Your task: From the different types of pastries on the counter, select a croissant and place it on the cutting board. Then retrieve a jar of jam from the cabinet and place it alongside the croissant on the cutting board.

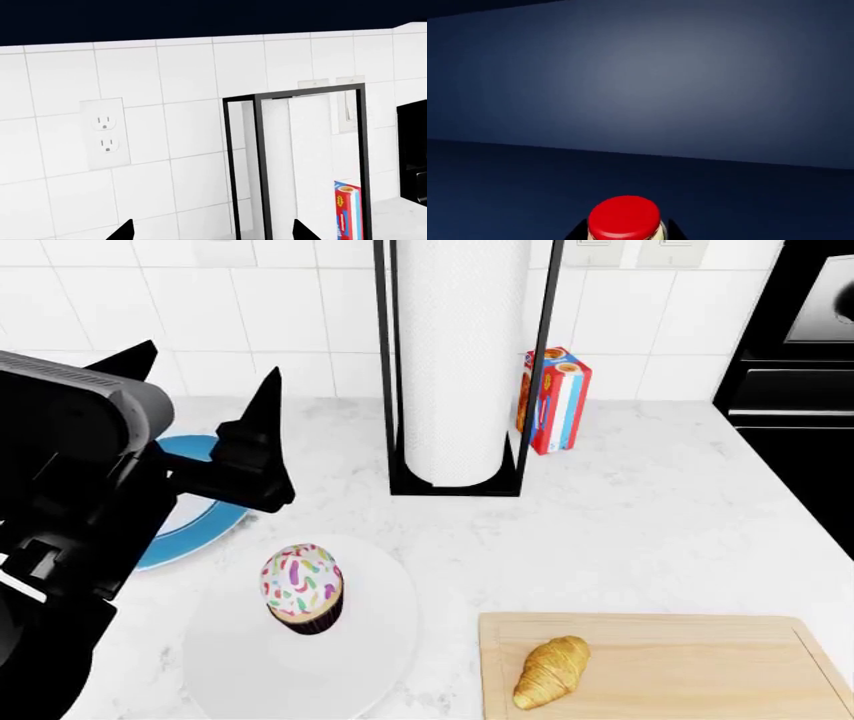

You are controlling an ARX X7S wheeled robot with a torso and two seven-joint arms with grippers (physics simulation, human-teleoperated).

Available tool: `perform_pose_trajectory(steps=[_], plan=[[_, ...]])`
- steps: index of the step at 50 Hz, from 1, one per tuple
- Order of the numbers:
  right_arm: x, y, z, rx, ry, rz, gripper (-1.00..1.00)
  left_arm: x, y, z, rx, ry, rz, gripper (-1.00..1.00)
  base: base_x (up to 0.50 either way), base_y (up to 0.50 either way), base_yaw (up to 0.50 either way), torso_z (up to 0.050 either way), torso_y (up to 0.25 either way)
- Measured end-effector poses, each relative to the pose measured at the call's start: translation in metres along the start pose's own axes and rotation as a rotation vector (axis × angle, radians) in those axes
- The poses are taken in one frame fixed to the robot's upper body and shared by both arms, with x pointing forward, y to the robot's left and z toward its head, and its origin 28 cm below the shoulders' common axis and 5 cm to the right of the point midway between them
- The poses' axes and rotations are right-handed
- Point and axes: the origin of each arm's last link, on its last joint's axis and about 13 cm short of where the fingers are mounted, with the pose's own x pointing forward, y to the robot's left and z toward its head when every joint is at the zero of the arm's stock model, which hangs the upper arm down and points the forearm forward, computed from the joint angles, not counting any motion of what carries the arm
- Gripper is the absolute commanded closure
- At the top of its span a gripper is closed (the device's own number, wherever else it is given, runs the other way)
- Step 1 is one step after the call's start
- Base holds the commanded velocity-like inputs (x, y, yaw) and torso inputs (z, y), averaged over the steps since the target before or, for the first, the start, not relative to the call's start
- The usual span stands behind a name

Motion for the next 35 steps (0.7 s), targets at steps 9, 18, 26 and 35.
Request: perform_pose_trajectory(steps=[9, 18, 26, 35], plan=[[-0.001, -0.001, 0.003, -0.046, -0.026, -0.011, 1.0, 0.0, 0.0, -0.001, -0.001, 0.001, 0.0, -1.0, 0.0, 0.0, 0.0, 0.0, 0.0], [-0.011, 0.0, 0.017, -0.086, -0.096, -0.004, 1.0, 0.0, 0.0, -0.001, -0.001, 0.002, -0.001, -1.0, 0.0, 0.0, 0.0, 0.0, 0.0], [-0.026, 0.0, 0.03, -0.103, -0.156, 0.022, 1.0, 0.0, -0.001, -0.001, -0.002, 0.002, -0.002, -1.0, 0.0, 0.0, 0.0, 0.0, 0.0], [-0.048, -0.002, 0.04, -0.106, -0.199, 0.077, 1.0, 0.001, -0.001, 0.0, -0.003, -0.001, -0.002, -1.0, 0.0, 0.0, 0.0, 0.0, 0.0]])
